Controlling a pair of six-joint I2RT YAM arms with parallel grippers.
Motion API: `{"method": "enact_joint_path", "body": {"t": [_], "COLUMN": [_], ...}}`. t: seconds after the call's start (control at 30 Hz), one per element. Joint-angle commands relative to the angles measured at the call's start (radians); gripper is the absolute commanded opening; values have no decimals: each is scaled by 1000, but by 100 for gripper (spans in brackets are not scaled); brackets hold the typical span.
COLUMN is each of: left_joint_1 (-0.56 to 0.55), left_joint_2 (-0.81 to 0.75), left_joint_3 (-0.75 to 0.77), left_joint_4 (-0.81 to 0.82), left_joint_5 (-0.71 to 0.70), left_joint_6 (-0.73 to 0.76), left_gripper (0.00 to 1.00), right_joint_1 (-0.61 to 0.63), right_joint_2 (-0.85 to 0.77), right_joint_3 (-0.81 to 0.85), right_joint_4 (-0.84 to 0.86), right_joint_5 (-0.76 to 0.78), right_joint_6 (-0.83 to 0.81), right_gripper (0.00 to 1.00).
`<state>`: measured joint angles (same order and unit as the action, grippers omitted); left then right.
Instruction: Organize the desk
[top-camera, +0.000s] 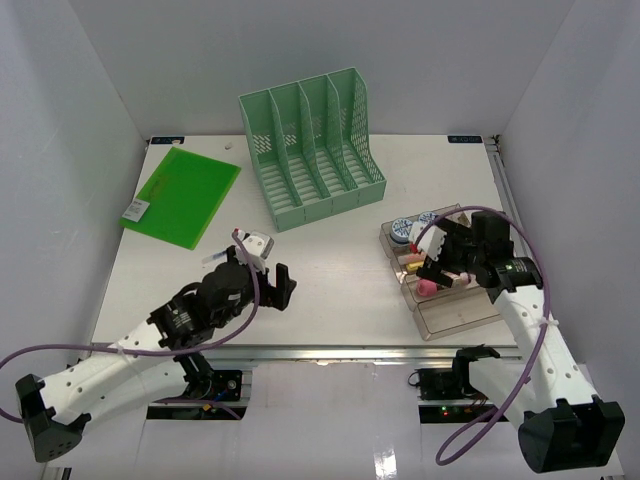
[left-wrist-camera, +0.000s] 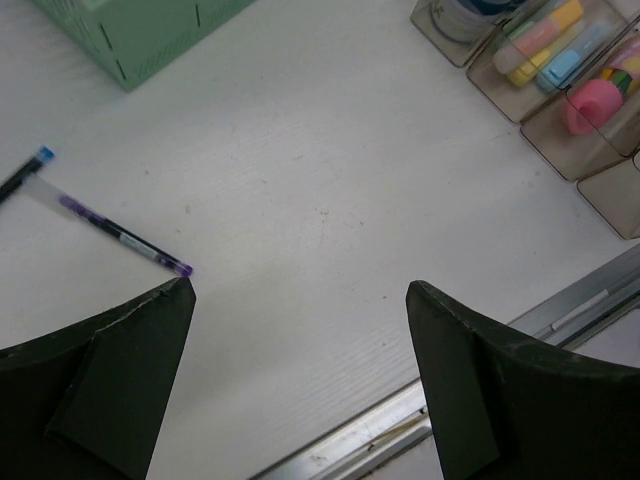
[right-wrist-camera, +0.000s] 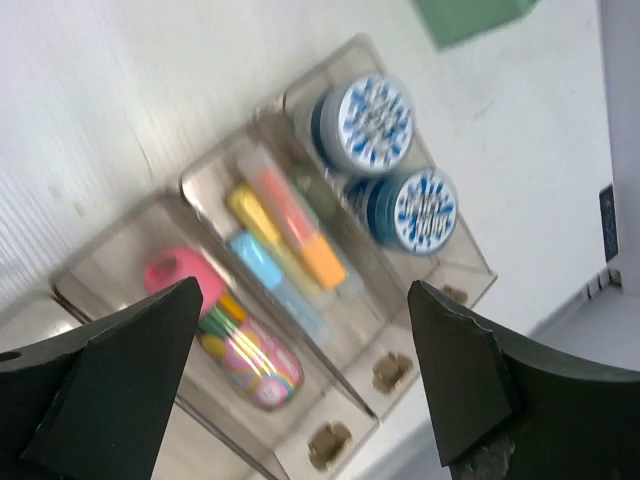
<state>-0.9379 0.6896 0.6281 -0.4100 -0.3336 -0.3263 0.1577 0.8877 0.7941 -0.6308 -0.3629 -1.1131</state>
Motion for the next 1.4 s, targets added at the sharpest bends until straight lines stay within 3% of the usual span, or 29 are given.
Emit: {"method": "enact_joint_path", "body": {"t": [0.0, 0.27, 0.53, 0.67, 0.77, 0.87, 1.2, 1.37], "left_joint_1": [4, 81, 429, 537, 548, 550, 547, 548], "left_joint_2": [39, 23, 234, 422, 566, 713, 894, 972], "left_joint_3": [5, 75, 59, 115, 176, 236, 341, 360], "left_joint_4": [-95, -298, -185, -135, -142, -163, -193, -216], "left_joint_5": [-1, -59, 244, 301, 275, 273, 218, 185], "left_joint_6": [-257, -357, -290, -311, -347, -369, -373, -344], "left_gripper": [98, 95, 86, 72, 58, 51, 47, 38], "right_joint_1": [5, 8, 13, 13, 13, 13, 10, 8], "right_joint_2": [-23, 65, 37, 13, -1, -20, -61, -69], "right_joint_3": [52, 64, 15, -14, -23, -30, -74, -79], "right_joint_4": [8, 9, 130, 175, 192, 198, 237, 240], "right_joint_5": [-311, -577, -566, -549, -547, -545, -546, -547], "right_joint_6": [286, 350, 482, 528, 536, 539, 549, 549], "right_gripper": [90, 98, 95, 96, 96, 96, 97, 97]}}
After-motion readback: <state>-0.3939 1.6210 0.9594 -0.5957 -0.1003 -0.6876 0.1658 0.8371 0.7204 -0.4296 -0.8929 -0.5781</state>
